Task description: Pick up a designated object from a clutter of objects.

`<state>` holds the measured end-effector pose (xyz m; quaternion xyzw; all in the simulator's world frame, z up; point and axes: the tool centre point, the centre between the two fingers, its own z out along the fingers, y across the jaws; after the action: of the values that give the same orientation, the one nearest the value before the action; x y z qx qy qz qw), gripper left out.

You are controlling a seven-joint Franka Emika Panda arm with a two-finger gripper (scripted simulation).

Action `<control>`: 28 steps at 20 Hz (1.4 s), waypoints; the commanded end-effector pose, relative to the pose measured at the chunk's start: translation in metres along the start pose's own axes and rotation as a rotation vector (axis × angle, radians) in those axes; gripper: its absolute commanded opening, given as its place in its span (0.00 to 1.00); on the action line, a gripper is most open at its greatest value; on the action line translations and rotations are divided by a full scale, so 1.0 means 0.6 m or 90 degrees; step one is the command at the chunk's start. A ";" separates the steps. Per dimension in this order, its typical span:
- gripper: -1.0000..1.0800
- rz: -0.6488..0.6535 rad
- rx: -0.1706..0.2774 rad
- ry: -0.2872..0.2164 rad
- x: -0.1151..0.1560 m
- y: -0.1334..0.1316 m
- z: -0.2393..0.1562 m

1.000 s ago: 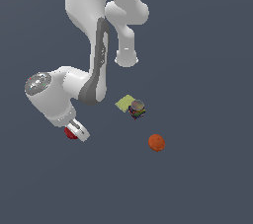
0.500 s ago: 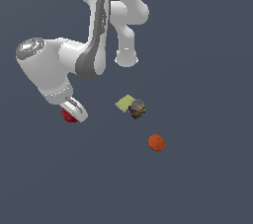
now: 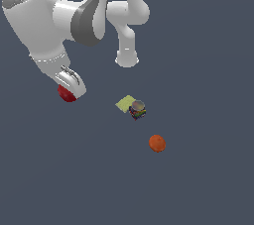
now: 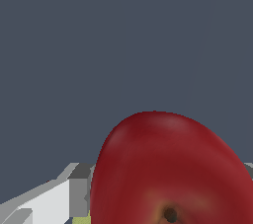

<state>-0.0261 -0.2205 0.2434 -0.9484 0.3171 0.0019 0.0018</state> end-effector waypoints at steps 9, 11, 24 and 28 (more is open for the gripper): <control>0.00 0.001 -0.001 0.002 -0.075 0.048 -0.166; 0.00 0.001 -0.001 0.003 -0.088 0.057 -0.195; 0.00 0.000 -0.002 0.003 -0.139 0.088 -0.317; 0.00 0.000 -0.001 0.003 -0.142 0.090 -0.326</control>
<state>-0.1254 -0.2135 0.4365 -0.9483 0.3173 0.0007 0.0000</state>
